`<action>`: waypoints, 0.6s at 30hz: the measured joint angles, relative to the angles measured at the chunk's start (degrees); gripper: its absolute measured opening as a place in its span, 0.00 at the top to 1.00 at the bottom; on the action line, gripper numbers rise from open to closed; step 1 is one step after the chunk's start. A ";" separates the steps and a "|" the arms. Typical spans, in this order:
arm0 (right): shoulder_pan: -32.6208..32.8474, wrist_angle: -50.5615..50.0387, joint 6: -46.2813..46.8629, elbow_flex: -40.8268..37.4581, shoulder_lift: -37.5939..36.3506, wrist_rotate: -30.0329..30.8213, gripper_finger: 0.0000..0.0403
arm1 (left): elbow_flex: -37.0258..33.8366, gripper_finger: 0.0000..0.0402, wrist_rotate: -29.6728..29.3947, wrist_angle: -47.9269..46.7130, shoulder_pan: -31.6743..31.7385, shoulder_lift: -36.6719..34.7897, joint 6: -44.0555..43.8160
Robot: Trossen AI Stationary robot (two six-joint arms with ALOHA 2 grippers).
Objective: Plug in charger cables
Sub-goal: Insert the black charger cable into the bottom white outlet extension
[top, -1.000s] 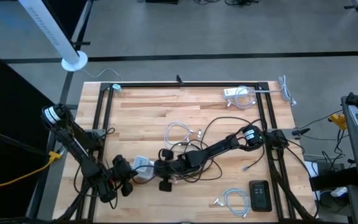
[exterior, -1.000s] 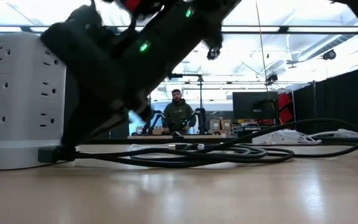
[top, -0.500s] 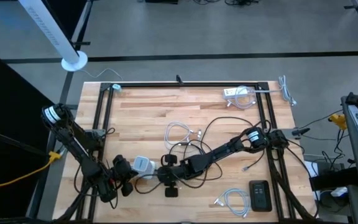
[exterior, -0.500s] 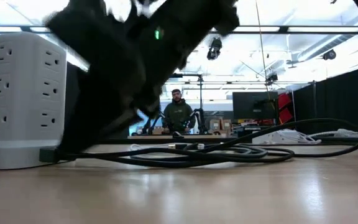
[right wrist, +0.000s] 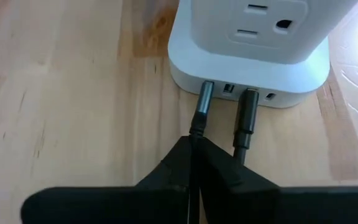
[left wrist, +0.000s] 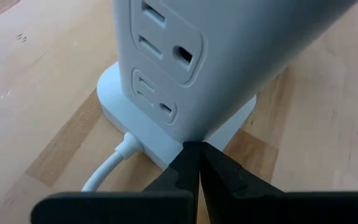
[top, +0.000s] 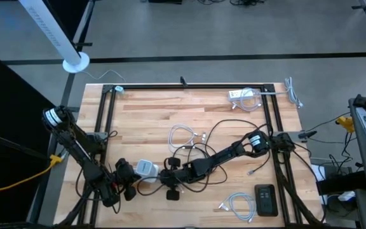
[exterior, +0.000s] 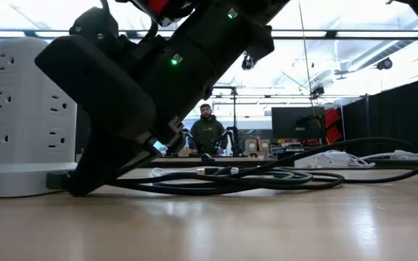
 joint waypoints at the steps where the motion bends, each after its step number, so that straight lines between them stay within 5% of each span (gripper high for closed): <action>1: -0.11 0.23 0.04 0.00 0.02 0.04 0.99 | 0.00 1.00 0.01 0.05 0.04 0.00 -0.01; 10: -0.63 0.74 -1.73 -0.11 0.00 -0.25 0.98 | 0.00 1.00 0.19 1.46 0.31 0.51 0.47; 18: -1.11 -9.51 -4.01 0.11 -4.40 -4.27 0.69 | 0.02 1.00 1.15 1.68 0.48 -1.09 0.51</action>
